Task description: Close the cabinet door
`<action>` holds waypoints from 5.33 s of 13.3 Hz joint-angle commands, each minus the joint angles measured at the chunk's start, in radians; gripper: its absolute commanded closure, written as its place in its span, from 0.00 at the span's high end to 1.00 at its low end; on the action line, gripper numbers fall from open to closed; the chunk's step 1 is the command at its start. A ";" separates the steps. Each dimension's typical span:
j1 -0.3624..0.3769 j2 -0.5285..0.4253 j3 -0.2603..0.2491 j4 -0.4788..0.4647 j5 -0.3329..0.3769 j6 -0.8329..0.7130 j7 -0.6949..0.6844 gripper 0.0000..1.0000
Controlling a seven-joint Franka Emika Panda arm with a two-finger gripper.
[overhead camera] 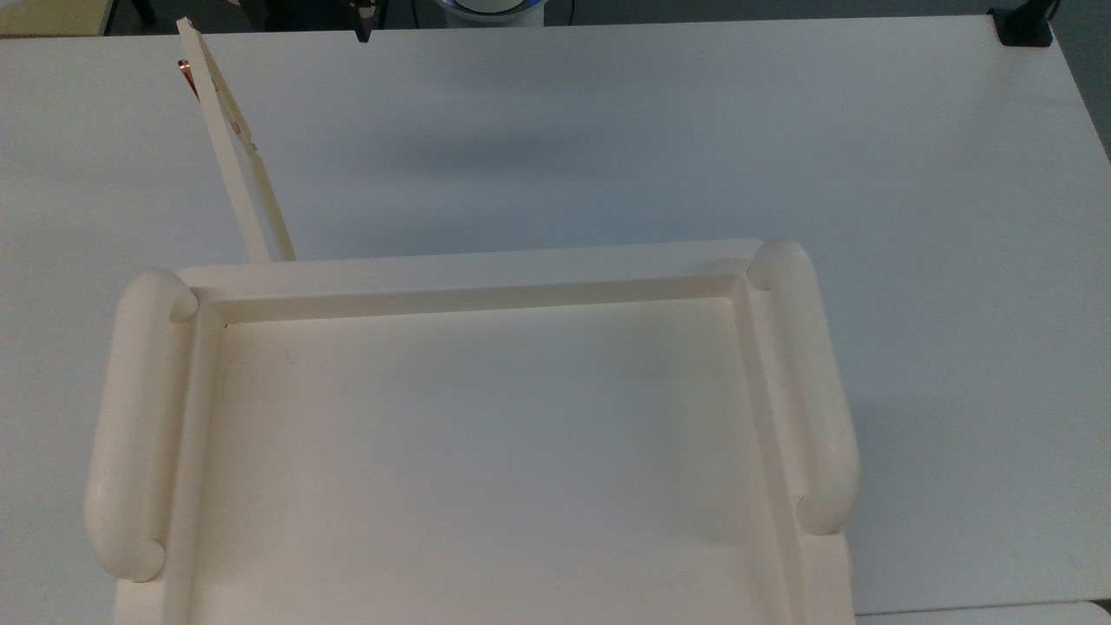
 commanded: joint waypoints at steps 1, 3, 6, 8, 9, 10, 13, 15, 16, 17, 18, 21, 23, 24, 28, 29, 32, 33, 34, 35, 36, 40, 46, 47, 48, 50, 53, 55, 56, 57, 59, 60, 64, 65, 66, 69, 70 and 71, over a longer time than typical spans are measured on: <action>0.013 -0.016 -0.005 -0.012 -0.012 0.014 -0.101 0.72; 0.011 -0.021 -0.018 -0.012 -0.012 0.013 -0.255 0.34; 0.005 -0.021 -0.076 -0.012 -0.014 0.019 -0.480 0.04; 0.002 -0.019 -0.131 -0.012 -0.047 0.030 -0.620 0.00; 0.002 -0.018 -0.160 -0.012 -0.058 0.033 -0.702 0.00; 0.003 -0.010 -0.168 -0.012 -0.064 0.072 -0.797 0.00; -0.001 0.045 -0.170 -0.016 -0.066 0.258 -0.981 0.00; 0.002 0.093 -0.167 -0.019 -0.050 0.435 -1.013 0.01; 0.007 0.102 -0.162 -0.019 -0.047 0.492 -1.018 0.01; 0.010 0.101 -0.156 -0.019 -0.046 0.494 -1.036 0.02; 0.025 0.092 -0.147 -0.021 -0.040 0.481 -1.063 0.03; 0.049 0.085 -0.107 -0.012 0.038 0.357 -1.104 0.06; 0.057 0.081 -0.065 -0.012 0.107 0.346 -1.066 0.10; 0.063 0.081 -0.039 -0.010 0.114 0.350 -0.976 0.10; 0.137 0.088 -0.001 0.027 0.140 0.364 -0.678 0.12; 0.152 0.091 -0.001 0.028 0.144 0.375 -0.632 0.12; 0.201 0.111 -0.001 0.030 0.137 0.456 -0.487 0.06; 0.214 0.117 -0.001 0.030 0.137 0.471 -0.479 0.04; 0.223 0.125 -0.001 0.030 0.137 0.490 -0.478 0.02; 0.233 0.136 -0.001 0.030 0.141 0.526 -0.470 0.02; 0.247 0.145 -0.001 0.030 0.141 0.563 -0.444 0.02; 0.295 0.219 -0.002 0.030 0.140 0.825 -0.251 0.05; 0.307 0.259 -0.002 0.031 0.132 0.997 -0.098 0.07; 0.310 0.260 -0.002 0.033 0.131 1.008 -0.088 0.07; 0.312 0.263 -0.002 0.033 0.131 1.023 -0.085 0.07; 0.312 0.266 -0.002 0.033 0.131 1.053 -0.068 0.07; 0.301 0.250 -0.002 0.033 0.105 1.039 -0.076 0.07; 0.292 0.205 -0.002 0.010 0.092 0.906 -0.085 0.08; 0.274 0.178 0.001 0.008 0.092 0.760 -0.120 0.09; 0.255 0.139 0.002 0.008 0.094 0.591 -0.180 0.09; 0.197 0.086 0.031 0.007 0.097 0.368 -0.188 0.09; 0.171 0.067 0.036 0.004 0.094 0.293 -0.159 0.09; 0.045 -0.017 0.071 -0.044 0.060 0.051 -0.097 0.21; 0.025 -0.034 0.071 -0.048 0.057 0.018 -0.096 0.29; -0.004 -0.045 0.071 -0.050 0.057 -0.008 -0.088 0.49; -0.049 -0.060 0.070 -0.067 0.020 -0.021 0.005 1.00; -0.044 -0.056 0.067 -0.068 0.002 -0.023 -0.005 1.00; -0.033 -0.054 0.068 -0.068 -0.042 -0.027 -0.027 1.00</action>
